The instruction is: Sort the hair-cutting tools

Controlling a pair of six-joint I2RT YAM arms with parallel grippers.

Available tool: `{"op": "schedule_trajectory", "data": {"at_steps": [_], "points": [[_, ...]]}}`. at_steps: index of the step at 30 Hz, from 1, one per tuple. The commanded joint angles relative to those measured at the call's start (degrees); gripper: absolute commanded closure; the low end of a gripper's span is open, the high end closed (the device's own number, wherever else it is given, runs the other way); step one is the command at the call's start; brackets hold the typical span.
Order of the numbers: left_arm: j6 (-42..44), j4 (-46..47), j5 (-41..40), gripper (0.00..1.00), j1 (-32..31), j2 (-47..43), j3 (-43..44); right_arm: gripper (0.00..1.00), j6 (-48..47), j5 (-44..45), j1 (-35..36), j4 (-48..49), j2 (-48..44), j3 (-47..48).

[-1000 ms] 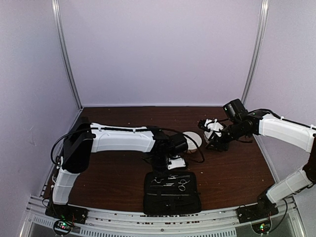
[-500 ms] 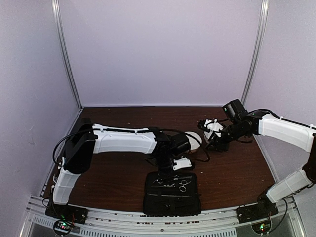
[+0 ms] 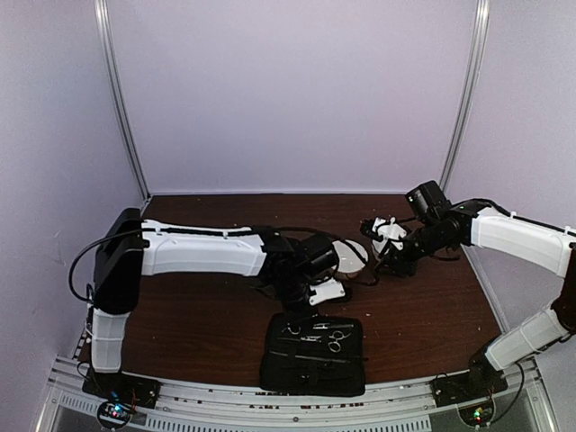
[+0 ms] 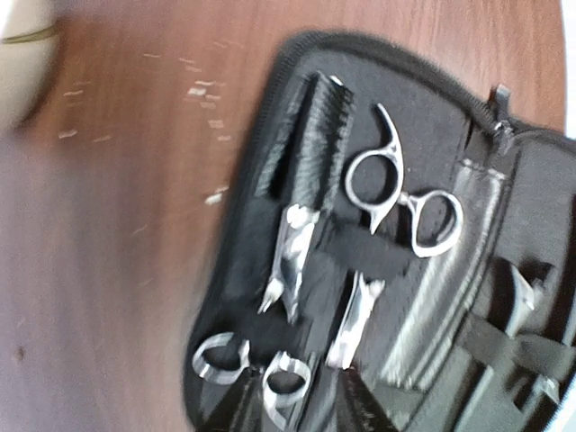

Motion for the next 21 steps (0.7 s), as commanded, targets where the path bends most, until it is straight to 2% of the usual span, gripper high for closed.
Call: {"op": "schedule_trajectory", "data": {"at_steps": [1,5,10,15,21], "points": [[-6.54,5.49,-5.76,0.65,3.81,-8.41,-5.58,0.55,0.40,-2.84,1.24,-0.20,-0.14,1.13],[-15.13,11.09,-3.37,0.64,9.74,-13.07,-13.59,0.58,0.54,-3.02,3.25,-0.11,1.22,1.07],[-23.84,22.35,12.41,0.70,16.56,-16.95,-25.25,0.60,0.22,-2.68,6.60,-0.96,4.29,1.86],[-25.10,26.97,17.74,0.70,16.91,-17.16,-29.32,0.61,0.23,-1.19,10.61,-1.23,7.97,2.71],[-26.64,28.36,17.37,0.74,16.91,-15.60,-31.64,0.63,-0.32,1.14,15.67,-3.18,13.47,4.82]]}}
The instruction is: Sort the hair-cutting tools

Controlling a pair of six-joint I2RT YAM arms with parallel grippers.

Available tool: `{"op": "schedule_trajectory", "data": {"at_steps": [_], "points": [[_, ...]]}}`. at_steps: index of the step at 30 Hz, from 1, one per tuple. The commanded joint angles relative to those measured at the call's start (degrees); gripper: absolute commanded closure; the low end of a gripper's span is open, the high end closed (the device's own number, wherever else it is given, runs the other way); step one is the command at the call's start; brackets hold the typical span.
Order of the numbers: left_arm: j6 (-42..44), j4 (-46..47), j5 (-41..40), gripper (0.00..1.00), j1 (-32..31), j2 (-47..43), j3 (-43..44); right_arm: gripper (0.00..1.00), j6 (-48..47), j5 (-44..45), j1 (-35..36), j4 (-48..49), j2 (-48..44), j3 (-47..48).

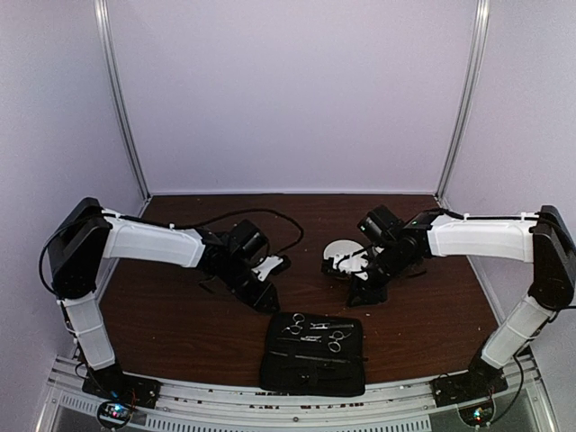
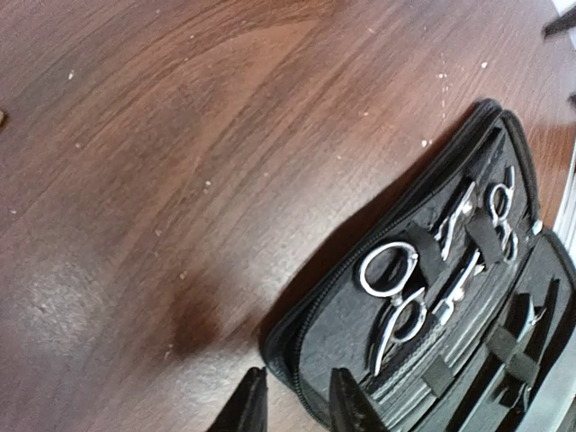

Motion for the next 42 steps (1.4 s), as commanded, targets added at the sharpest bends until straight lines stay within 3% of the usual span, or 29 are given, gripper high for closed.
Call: {"op": "schedule_trajectory", "data": {"at_steps": [1,14,27,32,33,34,36,40,42], "points": [[-2.49,5.00,2.65,0.75,0.19,0.47,-1.54,0.63,-0.37,2.74,3.47,-1.94,2.56,2.26],[-3.85,3.75,2.08,0.82,0.19,4.57,-0.40,0.63,-0.49,5.99,7.21,-2.05,4.73,2.82],[-4.46,4.53,3.45,1.00,0.10,4.84,0.41,0.63,0.16,7.98,7.22,-1.42,4.16,2.60],[-5.75,4.51,2.72,1.00,0.10,4.12,0.11,0.62,0.16,8.03,7.21,-1.47,3.97,2.69],[-6.24,4.24,2.52,0.97,0.10,4.09,0.13,0.62,0.17,8.03,7.23,-1.56,4.00,2.68],[-6.95,4.16,2.53,0.85,0.10,4.21,0.10,0.62,0.09,8.03,7.21,-1.59,3.98,2.71],[-8.01,4.18,2.43,0.79,0.01,4.45,-0.23,0.62,0.08,8.03,7.21,-1.59,4.10,2.68],[-8.77,4.18,2.48,0.79,-0.44,5.64,-0.30,0.62,-0.01,8.12,7.25,-1.68,4.21,2.66],[-8.77,3.91,2.85,0.84,-0.87,6.44,0.21,0.62,-0.01,8.12,7.22,-1.68,4.28,2.77]]}}
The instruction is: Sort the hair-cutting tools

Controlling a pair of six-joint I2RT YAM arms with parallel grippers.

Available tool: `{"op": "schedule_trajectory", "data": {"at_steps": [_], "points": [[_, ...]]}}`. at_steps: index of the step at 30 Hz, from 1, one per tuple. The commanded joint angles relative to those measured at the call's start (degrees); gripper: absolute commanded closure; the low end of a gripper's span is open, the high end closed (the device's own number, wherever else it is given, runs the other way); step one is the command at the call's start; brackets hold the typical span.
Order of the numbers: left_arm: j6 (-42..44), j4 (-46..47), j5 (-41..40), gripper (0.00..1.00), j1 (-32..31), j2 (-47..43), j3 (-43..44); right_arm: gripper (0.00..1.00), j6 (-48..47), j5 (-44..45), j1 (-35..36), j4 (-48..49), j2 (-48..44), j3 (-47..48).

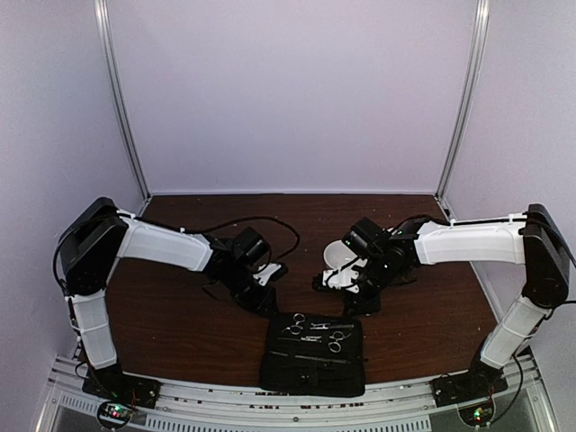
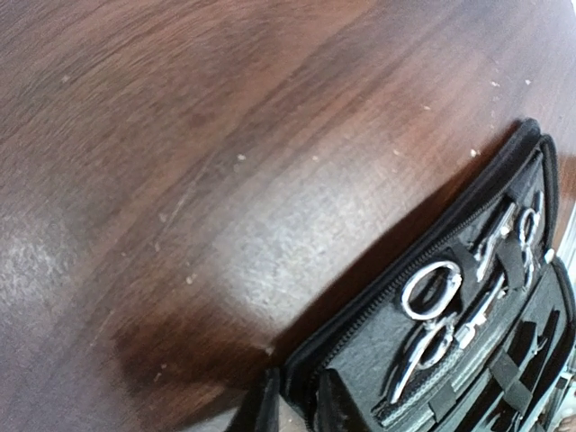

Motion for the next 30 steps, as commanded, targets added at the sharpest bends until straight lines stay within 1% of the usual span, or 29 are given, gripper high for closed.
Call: {"op": "schedule_trajectory", "data": {"at_steps": [1,3,8,11,12,14,16,17,20,22,27,30], "points": [[-1.01,1.28,0.51,0.89,-1.21,2.53,1.15,0.62,0.14,0.83,0.37,-0.37,-0.06,1.36],[-0.80,1.27,0.00,1.00,-1.59,2.40,1.59,0.62,0.14,0.79,0.43,-0.37,-0.13,1.39],[0.40,2.54,-4.91,1.00,-1.74,-1.53,1.41,0.62,0.72,1.91,0.27,-0.69,-0.69,2.12],[0.94,6.79,-9.75,1.00,-1.79,-6.86,-1.34,0.62,1.92,1.42,-1.14,-1.37,-2.04,3.65],[0.52,8.86,-12.34,1.00,-2.01,-9.07,-2.91,0.62,2.40,0.69,-1.92,-1.80,-2.44,4.58],[0.04,15.90,-15.92,1.00,-2.53,-14.37,-7.11,0.61,3.43,-1.01,-3.73,-3.04,-2.94,6.67],[0.80,23.07,-17.19,1.00,-2.91,-19.07,-11.13,0.59,3.49,-2.64,-4.96,-4.77,-2.82,8.58],[1.26,25.05,-17.93,1.00,-3.01,-20.36,-12.48,0.57,2.92,-3.33,-5.19,-5.70,-2.58,9.47],[2.72,28.41,-18.74,1.00,-3.20,-21.82,-14.23,0.52,1.04,-5.72,-5.26,-8.38,-1.61,11.48],[3.51,29.69,-18.71,1.00,-3.44,-22.00,-14.70,0.51,1.02,-7.64,-5.26,-9.40,-0.71,13.19],[3.72,30.89,-20.06,1.00,-4.02,-22.67,-15.90,0.44,0.03,-13.30,-5.26,-13.31,3.79,17.42],[3.84,31.80,-20.77,1.00,-4.11,-23.34,-16.80,0.41,0.32,-14.23,-5.26,-13.89,5.84,18.86]]}}
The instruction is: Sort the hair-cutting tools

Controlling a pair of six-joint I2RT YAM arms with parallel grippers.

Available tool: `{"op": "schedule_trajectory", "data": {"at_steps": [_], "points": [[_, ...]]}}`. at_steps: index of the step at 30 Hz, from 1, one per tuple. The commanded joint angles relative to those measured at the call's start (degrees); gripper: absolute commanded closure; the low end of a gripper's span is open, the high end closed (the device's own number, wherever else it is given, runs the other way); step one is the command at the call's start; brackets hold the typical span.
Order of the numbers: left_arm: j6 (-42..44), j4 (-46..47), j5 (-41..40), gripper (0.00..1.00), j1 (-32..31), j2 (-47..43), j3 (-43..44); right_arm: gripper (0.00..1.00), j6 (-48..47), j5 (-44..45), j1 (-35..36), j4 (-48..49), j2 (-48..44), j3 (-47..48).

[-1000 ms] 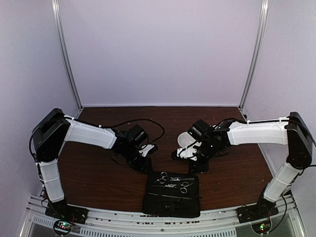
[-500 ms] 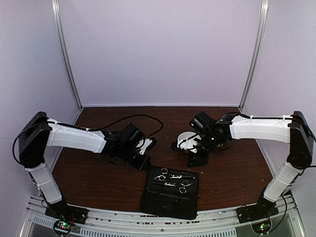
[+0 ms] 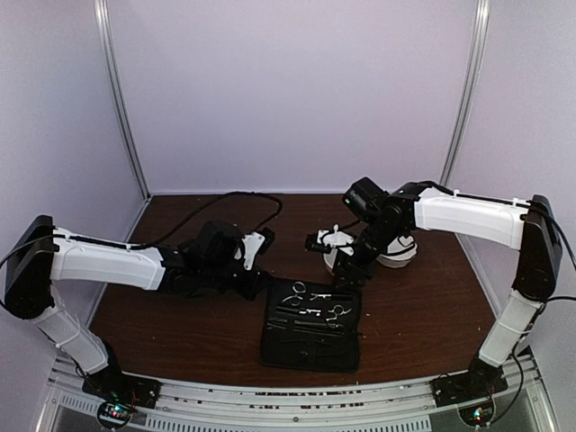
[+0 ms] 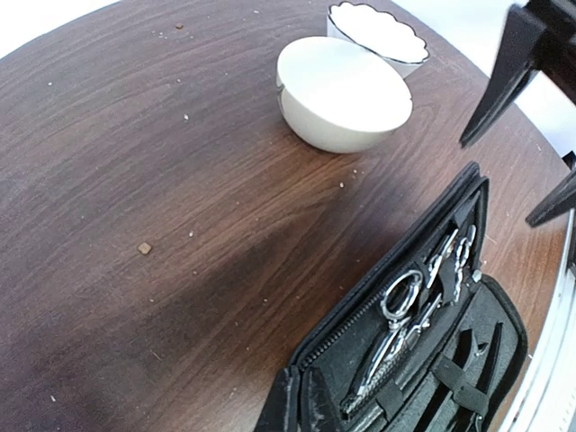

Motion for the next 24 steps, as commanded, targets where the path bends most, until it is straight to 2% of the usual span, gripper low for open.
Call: {"op": "schedule_trajectory", "data": {"at_steps": [1,6,13,15,19,24], "points": [[0.91,8.38,-1.80,1.00,-0.42,-2.30,-1.17,0.41,-0.25,-3.75,0.16,-3.28,3.40,2.30],[3.26,9.98,0.13,1.00,-0.83,-2.80,-1.95,0.42,-0.47,-2.27,0.08,-2.83,5.81,3.76],[4.54,10.24,-1.42,1.00,-0.88,-3.27,-2.00,0.45,-2.22,-2.85,0.08,-4.72,10.33,7.63],[4.39,10.33,-2.48,1.00,-0.90,-3.74,-2.41,0.50,-3.38,-4.71,0.08,-6.63,11.39,8.82],[4.37,11.33,-4.88,1.00,-0.99,-5.33,-4.16,0.72,-4.26,-7.34,0.08,-8.59,12.40,10.68],[4.79,9.42,-7.33,1.00,-0.99,-6.75,-4.86,0.88,-4.04,-8.22,0.16,-10.06,13.94,14.93]]}}
